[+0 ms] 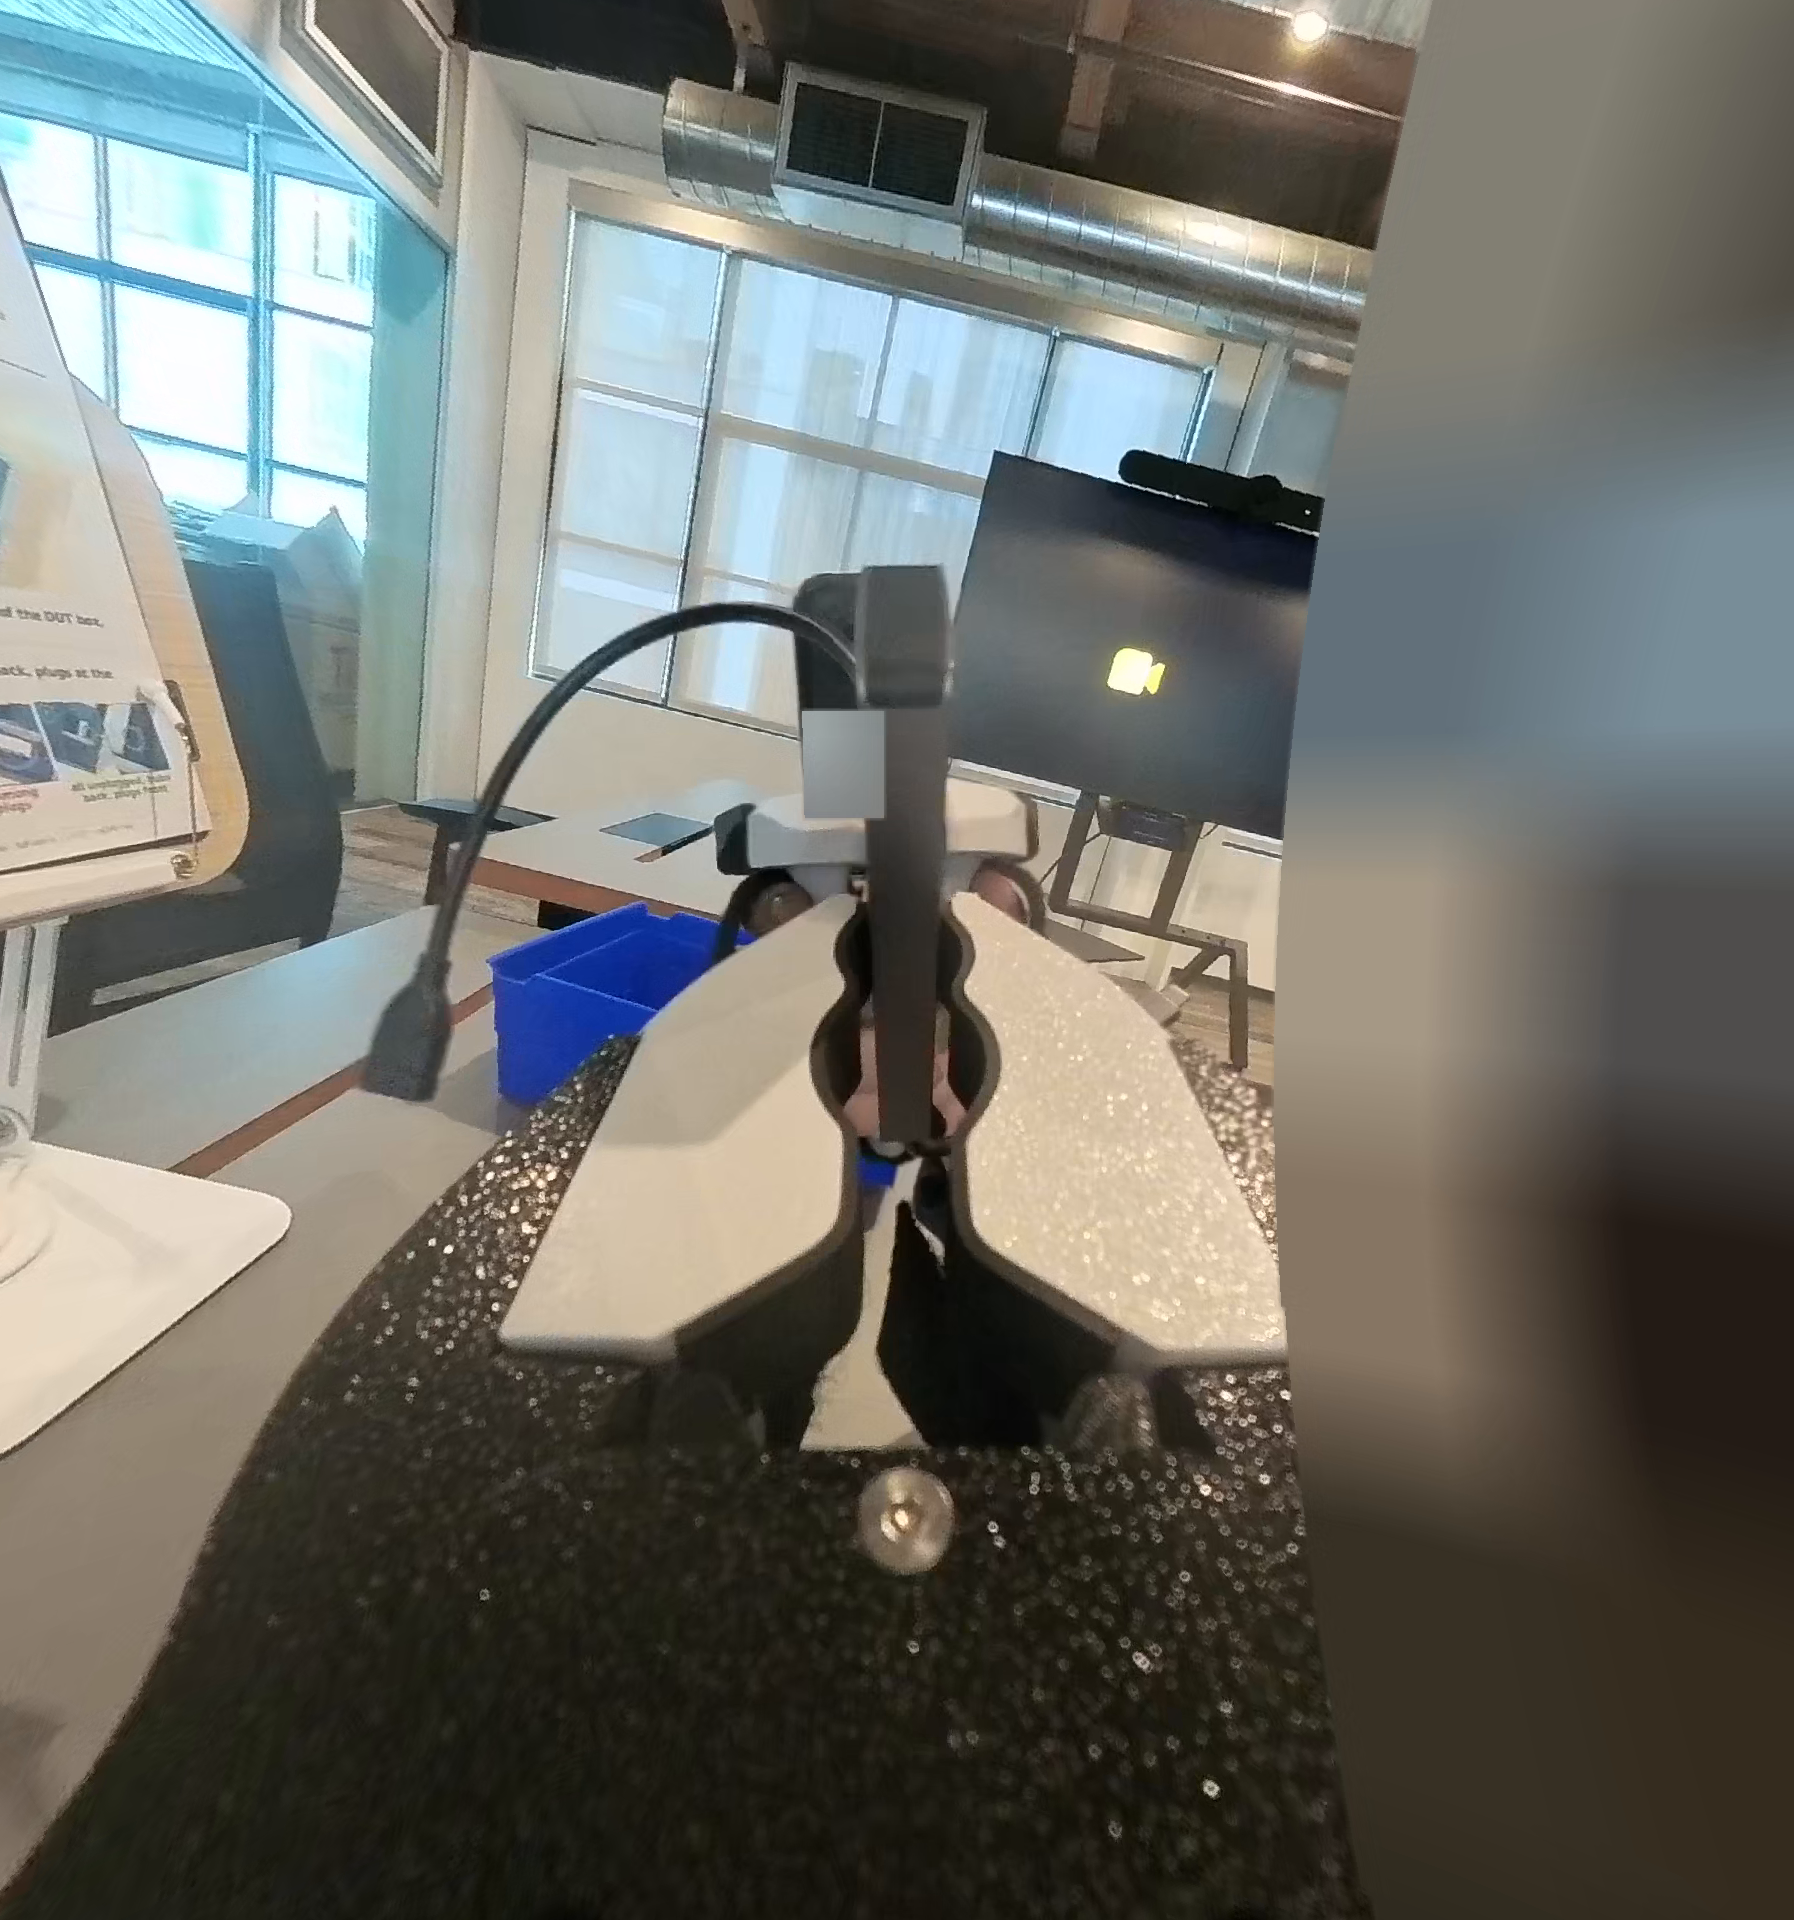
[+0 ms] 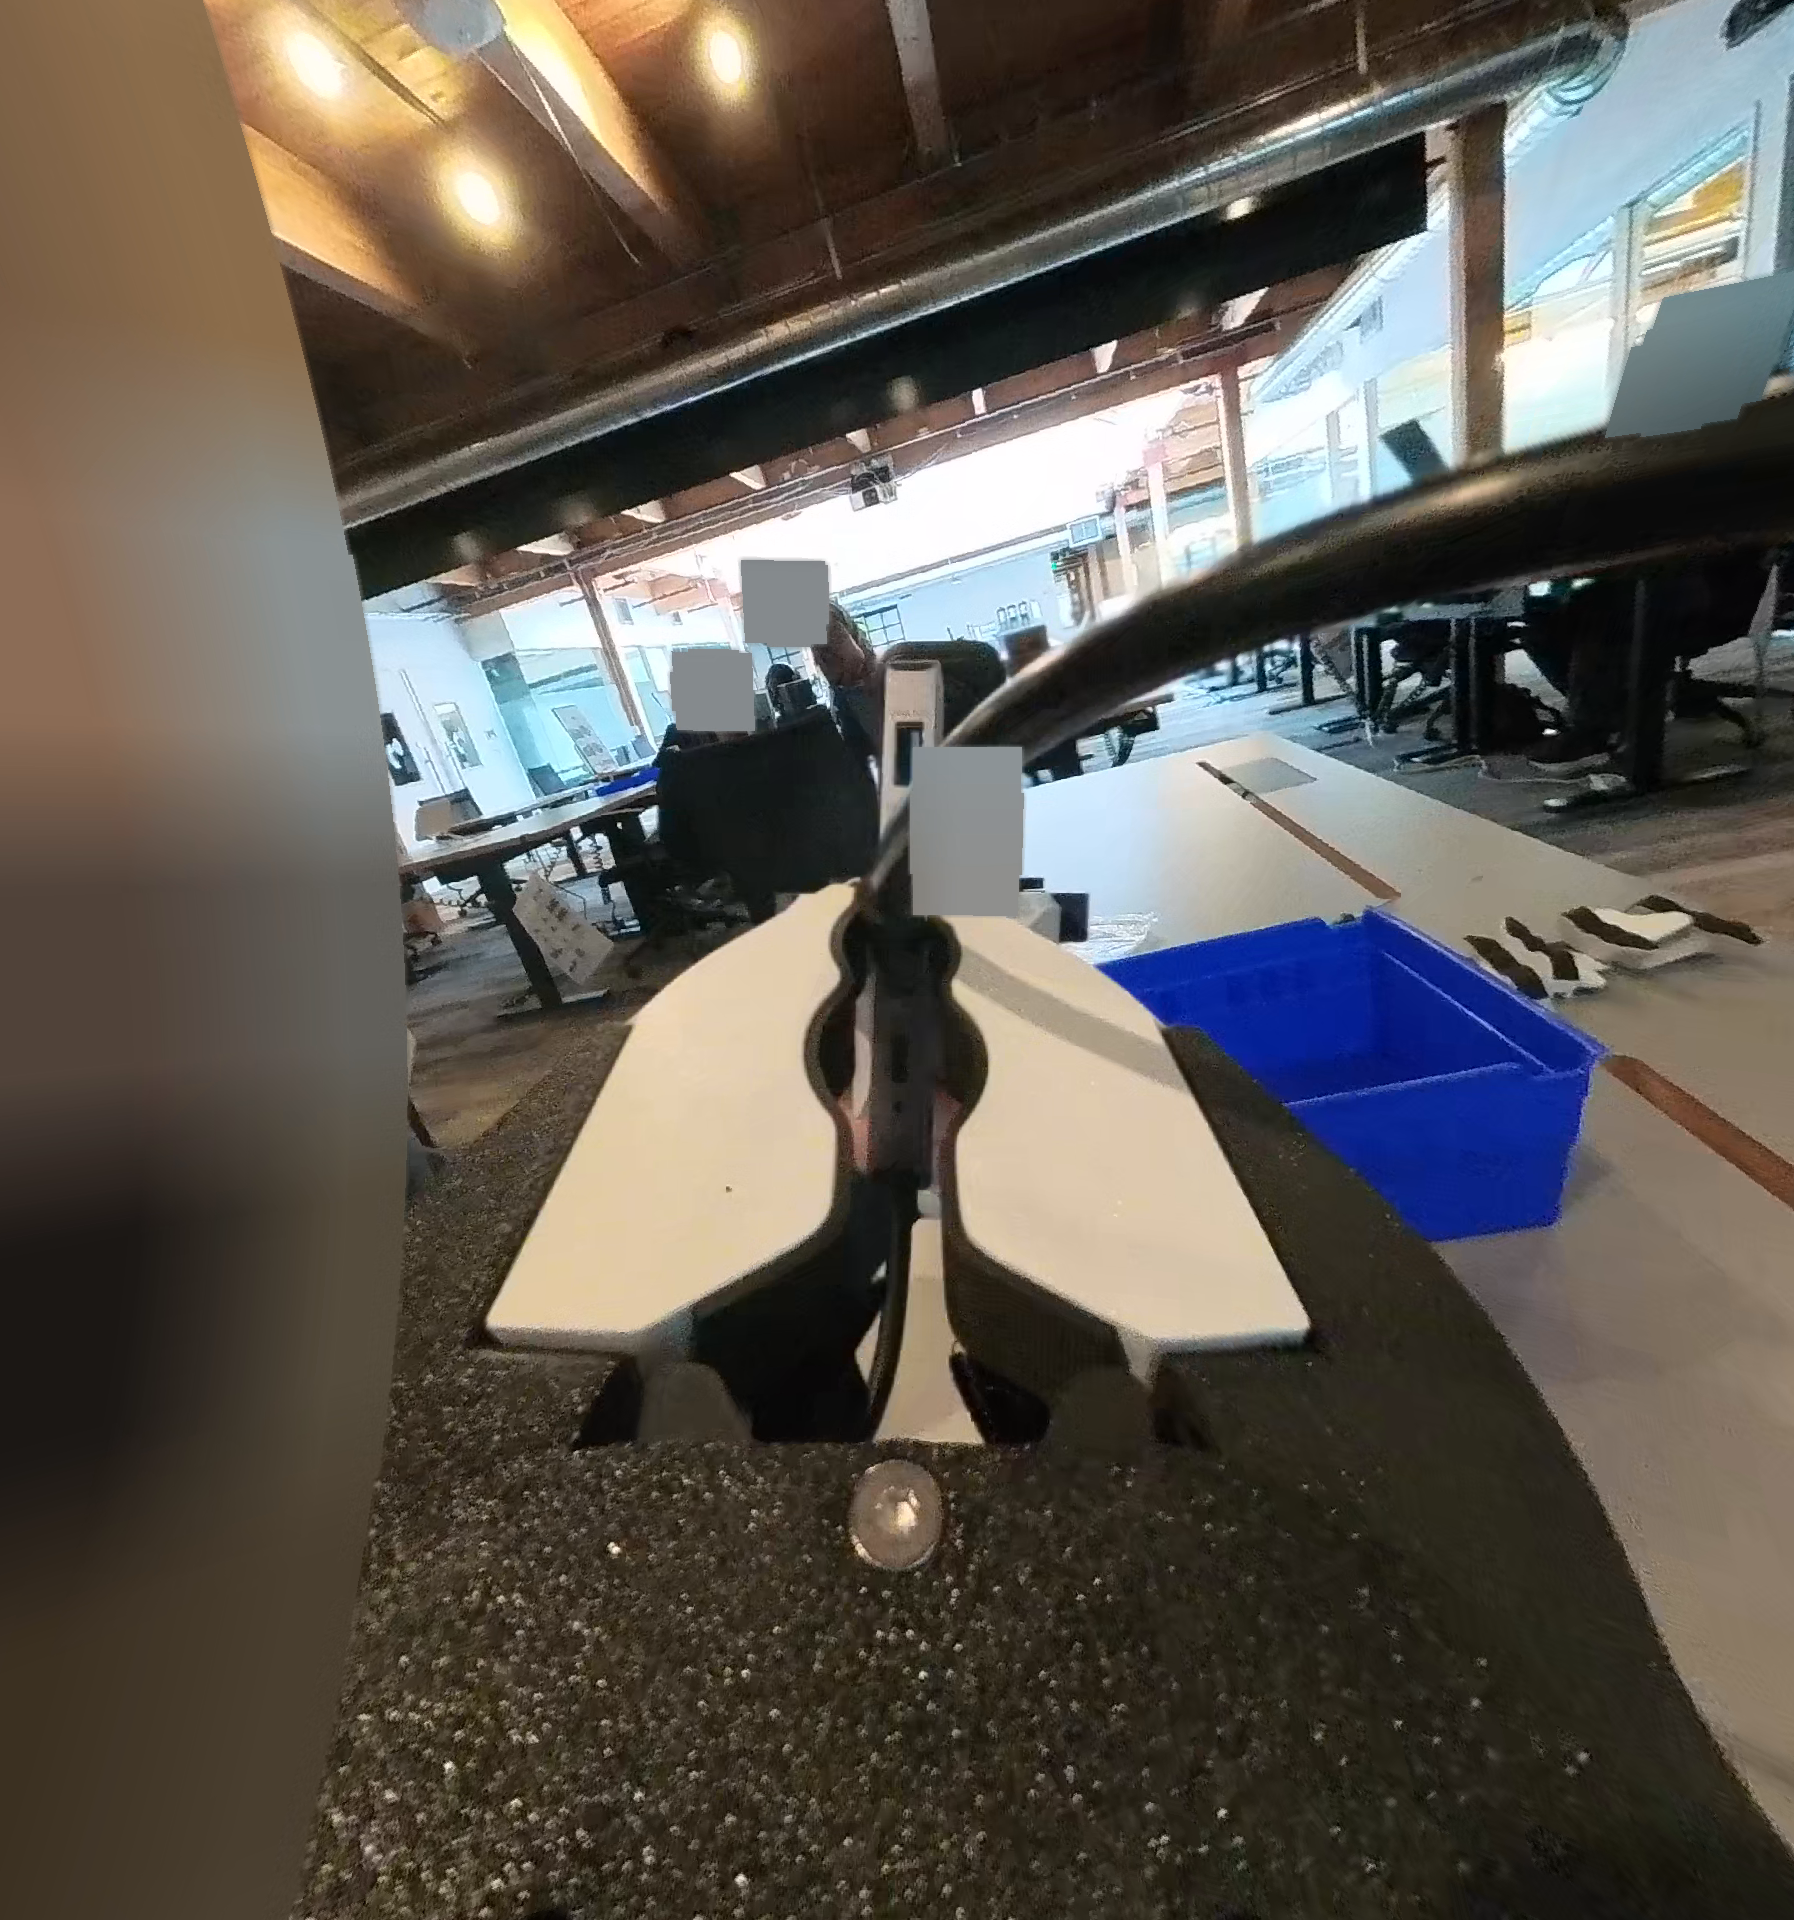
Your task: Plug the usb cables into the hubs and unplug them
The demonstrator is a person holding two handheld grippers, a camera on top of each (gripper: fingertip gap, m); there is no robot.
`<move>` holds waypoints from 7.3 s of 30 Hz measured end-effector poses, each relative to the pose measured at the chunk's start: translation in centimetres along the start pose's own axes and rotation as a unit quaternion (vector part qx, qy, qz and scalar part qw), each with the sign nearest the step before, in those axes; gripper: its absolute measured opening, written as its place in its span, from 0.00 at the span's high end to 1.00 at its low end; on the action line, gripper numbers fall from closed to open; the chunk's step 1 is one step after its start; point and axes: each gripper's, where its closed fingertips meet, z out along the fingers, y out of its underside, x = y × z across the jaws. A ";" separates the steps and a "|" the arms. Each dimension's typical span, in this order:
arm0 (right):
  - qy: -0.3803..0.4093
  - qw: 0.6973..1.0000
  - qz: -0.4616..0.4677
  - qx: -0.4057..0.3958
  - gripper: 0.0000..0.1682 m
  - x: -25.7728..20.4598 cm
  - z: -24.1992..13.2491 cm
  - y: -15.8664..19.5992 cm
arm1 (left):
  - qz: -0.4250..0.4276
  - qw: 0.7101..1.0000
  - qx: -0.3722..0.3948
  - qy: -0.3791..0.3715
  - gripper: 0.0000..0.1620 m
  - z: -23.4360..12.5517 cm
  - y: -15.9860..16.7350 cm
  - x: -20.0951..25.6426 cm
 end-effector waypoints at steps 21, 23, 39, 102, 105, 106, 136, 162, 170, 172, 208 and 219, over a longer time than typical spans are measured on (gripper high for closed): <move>-0.029 0.999 0.027 0.016 0.94 -0.4 1.1 -0.2 | 0.021 1.000 0.010 -0.004 0.92 0.1 -0.6 0.7; 0.016 1.000 0.007 0.001 0.94 0.6 1.0 0.1 | 0.028 0.999 0.005 -0.035 0.92 0.0 -0.4 -0.3; 0.070 0.996 -0.028 -0.039 0.95 1.0 0.8 0.6 | 0.013 1.000 -0.002 -0.016 0.92 0.0 0.2 -0.7; 0.472 0.522 0.041 -0.709 0.94 -8.4 -43.1 7.9 | 0.011 0.997 -0.073 0.034 0.93 3.1 3.6 0.3; 0.474 0.528 0.034 -0.704 0.94 -10.2 -42.5 6.3 | 0.006 0.997 -0.073 0.033 0.93 3.1 3.7 0.1; 0.469 0.533 0.035 -0.703 0.94 -10.6 -42.3 6.1 | 0.005 0.997 -0.073 0.033 0.93 3.1 3.7 0.0; 0.384 0.471 -0.004 -0.794 0.67 0.2 -49.2 12.7 | -0.016 0.995 -0.084 0.050 0.93 4.0 4.8 0.1; 0.470 0.435 -0.056 -0.766 0.59 -0.4 -53.4 4.3 | -0.028 0.994 -0.093 0.044 0.93 3.8 5.5 -0.8; 0.498 0.346 0.021 -0.795 0.60 -3.0 -55.6 2.0 | -0.029 0.994 -0.099 0.045 0.93 4.2 5.9 -0.9; 0.524 0.414 -0.034 -0.743 0.68 -0.9 -51.6 1.1 | -0.028 0.994 -0.098 0.044 0.93 4.3 6.0 -1.0; 0.519 0.696 -0.365 -0.336 0.93 7.1 -31.1 -13.1 | 0.046 0.996 -0.041 -0.071 0.89 2.0 2.5 -3.2; 0.533 0.630 -0.311 -0.471 0.92 13.4 -41.7 -2.7 | 0.047 0.993 -0.065 -0.084 0.92 2.4 3.5 -3.8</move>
